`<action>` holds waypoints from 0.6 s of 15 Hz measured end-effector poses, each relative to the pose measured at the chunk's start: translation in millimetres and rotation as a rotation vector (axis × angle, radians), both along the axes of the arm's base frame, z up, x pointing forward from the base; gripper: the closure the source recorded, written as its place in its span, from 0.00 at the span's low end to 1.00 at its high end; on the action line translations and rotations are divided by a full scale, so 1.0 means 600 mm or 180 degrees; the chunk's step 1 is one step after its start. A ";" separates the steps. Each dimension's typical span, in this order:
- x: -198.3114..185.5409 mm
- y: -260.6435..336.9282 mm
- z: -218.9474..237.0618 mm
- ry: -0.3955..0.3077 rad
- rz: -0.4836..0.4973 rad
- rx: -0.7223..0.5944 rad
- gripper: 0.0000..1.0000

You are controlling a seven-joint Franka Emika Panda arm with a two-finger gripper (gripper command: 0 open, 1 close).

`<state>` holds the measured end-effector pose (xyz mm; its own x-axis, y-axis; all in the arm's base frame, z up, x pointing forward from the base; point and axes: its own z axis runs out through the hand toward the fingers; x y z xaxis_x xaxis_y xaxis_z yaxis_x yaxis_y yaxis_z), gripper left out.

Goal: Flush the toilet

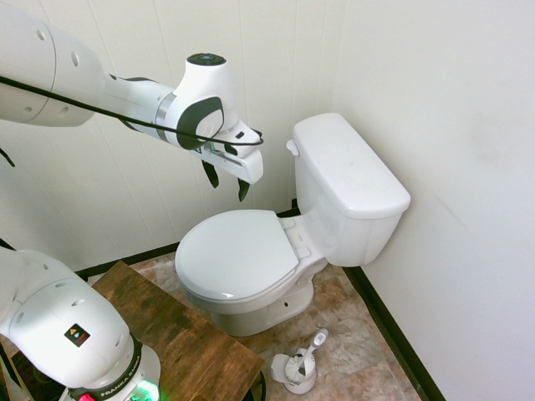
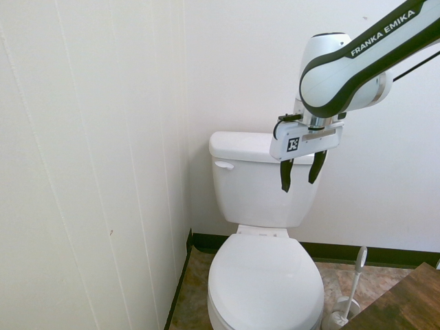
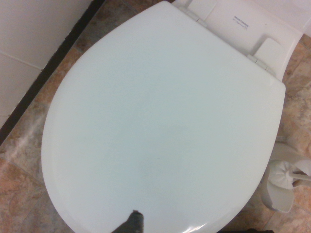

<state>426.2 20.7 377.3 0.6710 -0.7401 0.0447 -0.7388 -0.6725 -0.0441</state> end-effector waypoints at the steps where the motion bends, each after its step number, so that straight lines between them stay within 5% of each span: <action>1: 0.001 0.000 -0.001 0.0004 0.0000 0.0000 0.00; 9: 0.119 0.051 -0.010 -0.0417 -0.0452 0.0178 0.00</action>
